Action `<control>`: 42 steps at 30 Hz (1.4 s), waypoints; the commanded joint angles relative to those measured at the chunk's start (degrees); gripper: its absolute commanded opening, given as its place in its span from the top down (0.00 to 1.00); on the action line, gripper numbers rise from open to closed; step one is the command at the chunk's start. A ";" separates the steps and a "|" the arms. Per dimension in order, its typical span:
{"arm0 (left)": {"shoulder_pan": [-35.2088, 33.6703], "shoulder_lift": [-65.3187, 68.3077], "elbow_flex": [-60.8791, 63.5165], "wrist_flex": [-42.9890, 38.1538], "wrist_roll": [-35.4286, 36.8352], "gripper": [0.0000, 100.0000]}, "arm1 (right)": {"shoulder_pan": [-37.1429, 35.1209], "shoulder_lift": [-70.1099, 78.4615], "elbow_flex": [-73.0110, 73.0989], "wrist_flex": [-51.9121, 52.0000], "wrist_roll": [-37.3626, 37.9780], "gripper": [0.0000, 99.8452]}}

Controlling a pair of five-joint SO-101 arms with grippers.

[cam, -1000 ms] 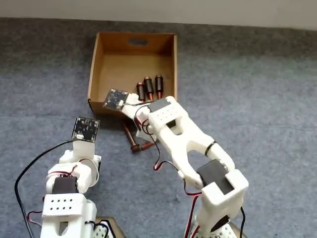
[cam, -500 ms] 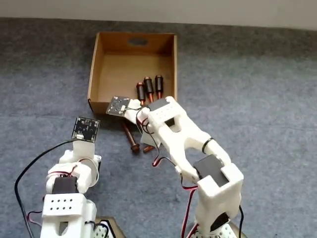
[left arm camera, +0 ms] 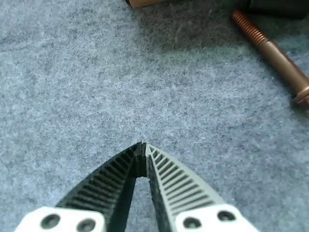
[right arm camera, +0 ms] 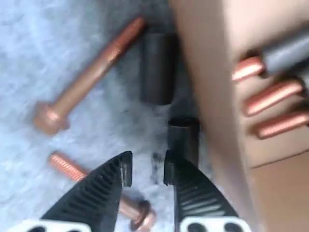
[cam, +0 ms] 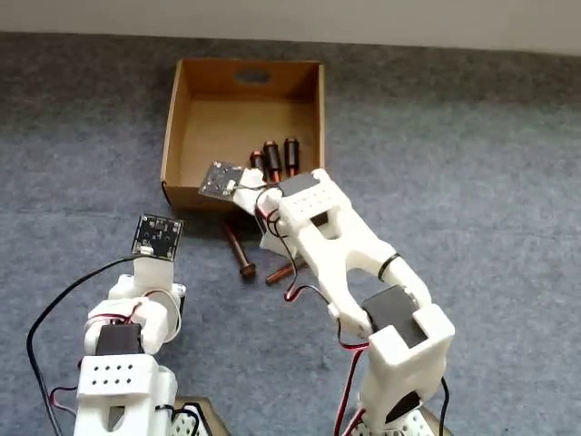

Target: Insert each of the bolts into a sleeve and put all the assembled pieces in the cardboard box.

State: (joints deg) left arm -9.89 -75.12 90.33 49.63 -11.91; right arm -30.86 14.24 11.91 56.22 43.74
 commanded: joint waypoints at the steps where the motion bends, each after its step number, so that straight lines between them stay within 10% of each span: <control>1: -0.04 -0.04 -0.22 -0.97 0.18 0.98 | 1.01 -3.03 -1.71 -3.65 0.70 0.88; 42: -0.04 -0.04 -0.22 -1.05 0.18 0.98 | -1.10 -2.07 2.42 2.77 4.84 0.78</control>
State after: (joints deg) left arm -9.89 -75.12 90.33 49.63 -11.91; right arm -30.95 17.76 12.35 58.15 47.78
